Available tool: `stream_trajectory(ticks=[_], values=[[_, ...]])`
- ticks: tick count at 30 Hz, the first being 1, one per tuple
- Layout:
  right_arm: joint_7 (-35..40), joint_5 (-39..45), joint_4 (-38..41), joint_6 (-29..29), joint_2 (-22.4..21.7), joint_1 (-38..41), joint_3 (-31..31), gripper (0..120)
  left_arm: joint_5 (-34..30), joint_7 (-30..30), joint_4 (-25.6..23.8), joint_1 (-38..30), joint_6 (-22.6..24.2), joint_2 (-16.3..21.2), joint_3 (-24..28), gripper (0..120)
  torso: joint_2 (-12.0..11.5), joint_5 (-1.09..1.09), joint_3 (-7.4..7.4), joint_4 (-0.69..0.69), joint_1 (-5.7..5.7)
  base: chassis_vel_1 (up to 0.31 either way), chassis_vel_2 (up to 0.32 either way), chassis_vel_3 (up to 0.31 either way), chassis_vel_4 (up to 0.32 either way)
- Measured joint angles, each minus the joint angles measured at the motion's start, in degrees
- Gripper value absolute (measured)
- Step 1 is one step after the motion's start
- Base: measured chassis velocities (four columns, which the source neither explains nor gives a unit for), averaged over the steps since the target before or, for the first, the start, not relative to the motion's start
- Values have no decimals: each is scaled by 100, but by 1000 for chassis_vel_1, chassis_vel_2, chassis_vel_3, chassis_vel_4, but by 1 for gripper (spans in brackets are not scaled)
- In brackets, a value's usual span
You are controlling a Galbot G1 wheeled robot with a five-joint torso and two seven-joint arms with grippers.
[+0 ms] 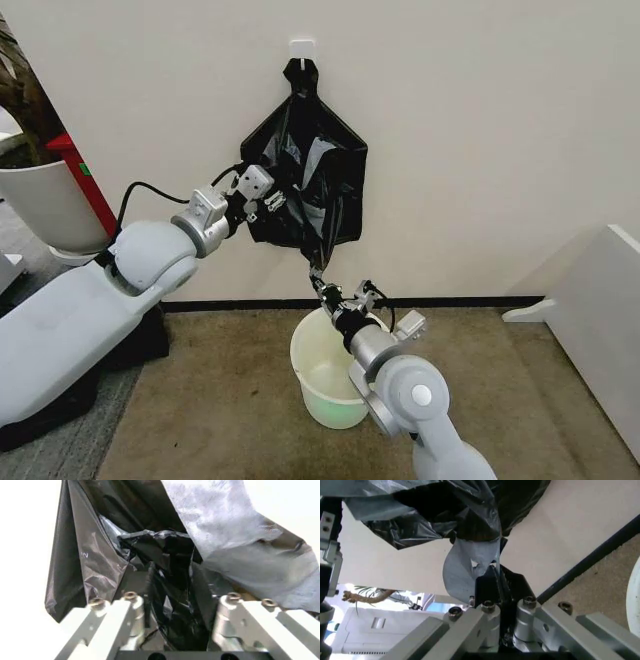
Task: Place the garbage bag over the trash bin.
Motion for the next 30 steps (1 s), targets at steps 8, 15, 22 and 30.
stream_trajectory(ticks=[8, 15, 22, 30], values=[[-2, -5, 46, -3, -38, -42, 31, 0, -24, -64, 17, 9, 188, -95, 57, 65, 0, 0, 0, -1, 0, 0, 0, 0, 0], [-3, -6, 66, -3, -49, -42, 73, 0, -73, -41, 239, -128, 222, -271, 273, 90, 0, 0, 0, 0, 0, 0, 0, 0, 0], [-3, -17, 109, -3, -64, -85, 119, 0, 21, 51, 155, -321, 217, -333, 470, 97, 0, 0, 1, -2, 0, 0, 0, 0, 0], [-2, -6, 165, -3, -63, -108, 190, 0, 60, 53, -26, -301, 280, -197, 511, 96, 0, -1, 0, 0, 0, 0, 0, 0, 0]])
